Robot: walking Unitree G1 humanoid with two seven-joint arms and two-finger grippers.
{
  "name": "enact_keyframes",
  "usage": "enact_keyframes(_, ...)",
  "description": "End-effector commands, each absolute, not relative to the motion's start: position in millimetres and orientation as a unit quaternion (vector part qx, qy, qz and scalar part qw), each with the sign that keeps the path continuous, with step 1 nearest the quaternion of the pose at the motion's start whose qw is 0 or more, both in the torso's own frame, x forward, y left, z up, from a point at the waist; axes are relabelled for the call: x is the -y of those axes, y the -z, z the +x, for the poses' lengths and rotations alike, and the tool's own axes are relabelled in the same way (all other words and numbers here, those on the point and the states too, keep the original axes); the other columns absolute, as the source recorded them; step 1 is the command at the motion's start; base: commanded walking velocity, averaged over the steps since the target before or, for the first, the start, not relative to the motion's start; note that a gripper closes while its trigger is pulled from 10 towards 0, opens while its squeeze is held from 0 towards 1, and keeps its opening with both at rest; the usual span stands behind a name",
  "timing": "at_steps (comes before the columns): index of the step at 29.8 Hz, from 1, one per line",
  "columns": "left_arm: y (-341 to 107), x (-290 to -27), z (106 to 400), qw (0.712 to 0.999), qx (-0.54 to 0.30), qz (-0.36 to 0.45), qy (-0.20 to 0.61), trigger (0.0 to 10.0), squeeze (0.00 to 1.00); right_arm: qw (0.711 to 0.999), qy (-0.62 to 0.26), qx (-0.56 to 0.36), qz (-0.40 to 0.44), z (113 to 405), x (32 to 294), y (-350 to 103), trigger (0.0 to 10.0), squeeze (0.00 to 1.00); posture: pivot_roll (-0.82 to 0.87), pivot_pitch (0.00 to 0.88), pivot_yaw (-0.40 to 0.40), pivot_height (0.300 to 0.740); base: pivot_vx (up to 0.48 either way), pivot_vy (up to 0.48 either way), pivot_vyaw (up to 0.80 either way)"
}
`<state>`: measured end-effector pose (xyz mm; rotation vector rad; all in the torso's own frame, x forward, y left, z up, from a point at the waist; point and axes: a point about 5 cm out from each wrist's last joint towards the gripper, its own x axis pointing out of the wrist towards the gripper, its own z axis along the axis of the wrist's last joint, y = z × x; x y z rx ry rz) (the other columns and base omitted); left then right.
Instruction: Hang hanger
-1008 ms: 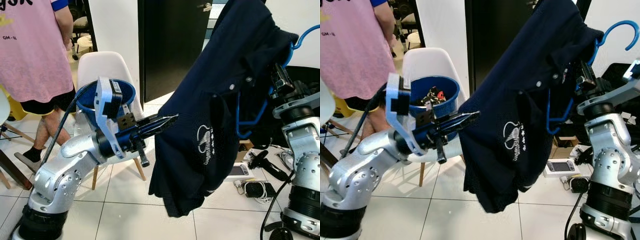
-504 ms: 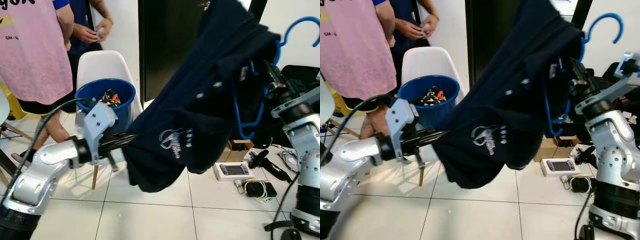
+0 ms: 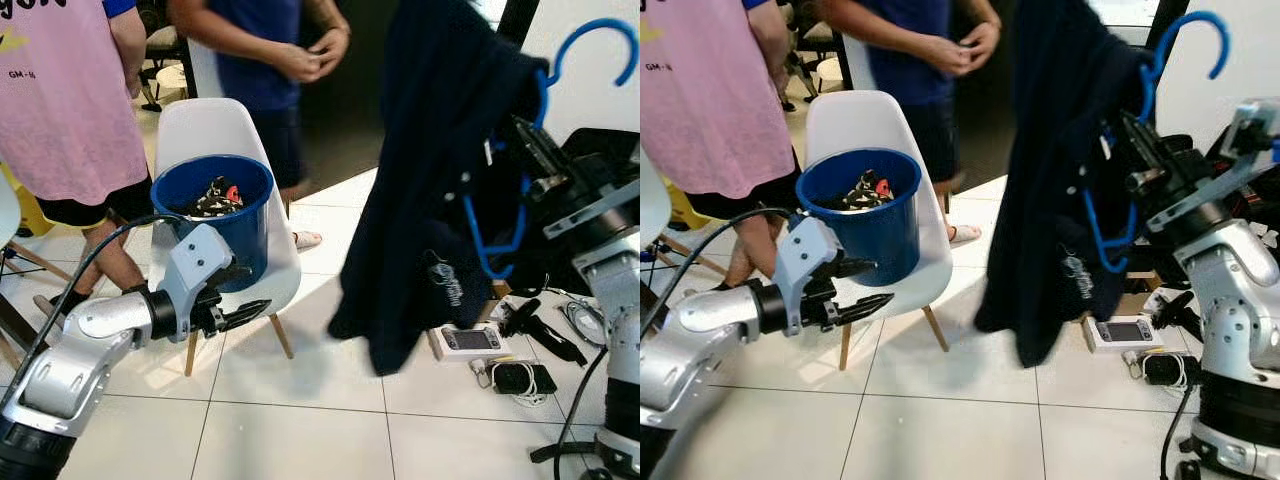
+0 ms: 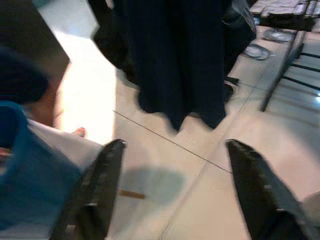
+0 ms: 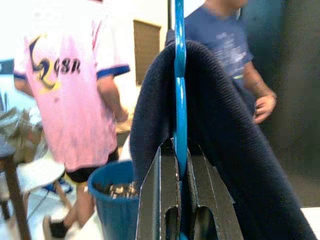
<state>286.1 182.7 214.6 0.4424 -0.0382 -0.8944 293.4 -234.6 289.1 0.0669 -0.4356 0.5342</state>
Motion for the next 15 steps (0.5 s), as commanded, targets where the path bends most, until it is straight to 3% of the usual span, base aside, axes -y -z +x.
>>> enact_keyframes(1,-238,-189,286,0.875,0.053,0.224,0.426,10.0,1.0,0.928,-0.291,0.232,-0.014,287,228,-296,10.0,0.0,-0.02,0.026,-0.031,0.74,0.0,0.0,0.0)
enact_keyframes(7,-293,-196,283,0.865,0.144,0.217,0.429,10.0,1.0,0.922,-0.328,0.19,-0.077,285,226,-283,10.0,0.0,-0.02,0.023,-0.034,0.74,0.0,0.0,0.0)
enact_keyframes(9,-339,-193,270,0.823,0.207,0.223,0.48,10.0,1.0,0.902,-0.384,0.145,-0.133,282,218,-272,10.0,0.0,-0.02,0.017,-0.033,0.74,0.0,0.0,0.0)
enact_keyframes(15,-361,-188,264,0.775,0.217,0.257,0.535,10.0,1.0,0.863,-0.464,0.099,-0.171,275,199,-258,10.0,0.0,-0.01,0.01,-0.031,0.74,0.0,0.0,0.0)
